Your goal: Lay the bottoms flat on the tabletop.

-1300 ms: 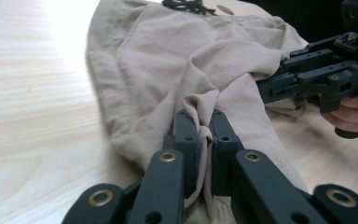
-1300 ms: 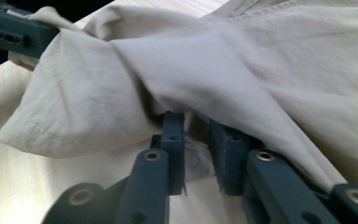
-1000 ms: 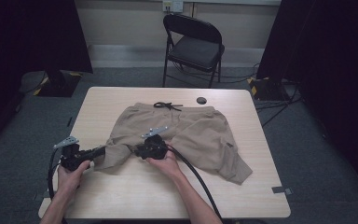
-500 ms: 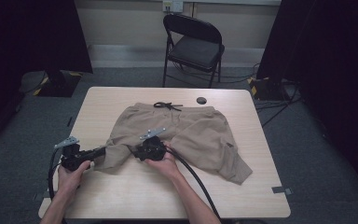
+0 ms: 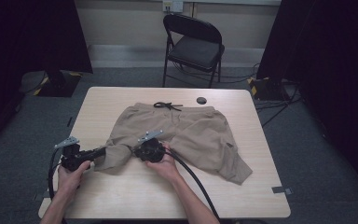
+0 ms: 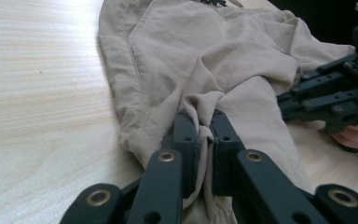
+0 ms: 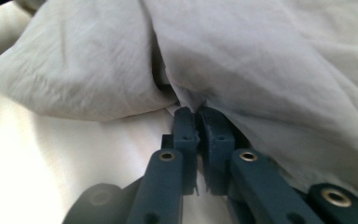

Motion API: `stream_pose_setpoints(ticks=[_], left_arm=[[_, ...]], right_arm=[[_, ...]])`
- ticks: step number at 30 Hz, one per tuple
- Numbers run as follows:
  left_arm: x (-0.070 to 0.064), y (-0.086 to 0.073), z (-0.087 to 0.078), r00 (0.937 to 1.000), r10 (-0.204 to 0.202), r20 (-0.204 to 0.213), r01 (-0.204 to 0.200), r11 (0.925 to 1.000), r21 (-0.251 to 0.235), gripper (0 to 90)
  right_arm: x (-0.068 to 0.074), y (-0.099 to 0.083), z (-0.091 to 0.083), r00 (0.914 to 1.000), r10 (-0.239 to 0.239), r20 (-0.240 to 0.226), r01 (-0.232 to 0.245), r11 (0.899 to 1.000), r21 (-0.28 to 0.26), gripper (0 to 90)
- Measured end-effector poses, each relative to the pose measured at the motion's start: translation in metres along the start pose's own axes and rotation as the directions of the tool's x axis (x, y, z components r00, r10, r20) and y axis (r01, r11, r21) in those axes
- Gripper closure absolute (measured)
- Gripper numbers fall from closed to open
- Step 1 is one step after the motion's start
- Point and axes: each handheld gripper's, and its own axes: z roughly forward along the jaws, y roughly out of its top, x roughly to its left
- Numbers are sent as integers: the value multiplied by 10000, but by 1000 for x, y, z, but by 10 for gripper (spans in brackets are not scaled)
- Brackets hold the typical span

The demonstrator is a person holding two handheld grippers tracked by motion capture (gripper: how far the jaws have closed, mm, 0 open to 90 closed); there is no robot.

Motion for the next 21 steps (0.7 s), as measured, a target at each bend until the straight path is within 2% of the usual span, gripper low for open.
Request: stream_pose_setpoints(ticks=[3, 8, 11, 12, 15, 21], left_arm=[[0, 0, -1, 10000, 25, 21, -25, 10000, -11, 842], [0, 0, -1, 10000, 22, 5, -22, 10000, 0, 842], [0, 0, -1, 9998, 194, -64, -194, 9997, 117, 842], [0, -1, 0, 9999, 113, -33, -112, 9999, 104, 842], [0, -1, 0, 9997, 232, -6, -232, 9996, 188, 841], [-2, -2, -2, 9997, 254, 7, -254, 9995, 209, 830]], right_arm=[[4, -2, -6, 9996, -109, -252, 111, 9999, 98, 888], [12, -9, -24, 9966, -228, -788, 221, 9997, -98, 892], [17, -15, -40, 9948, -370, -947, 352, 9992, -207, 894], [18, -17, -46, 9944, -370, -987, 341, 9989, -308, 894], [19, -22, -64, 9926, -345, -1163, 284, 9982, -537, 896], [24, -37, -95, 9906, -579, -1242, 511, 9971, -570, 899]])
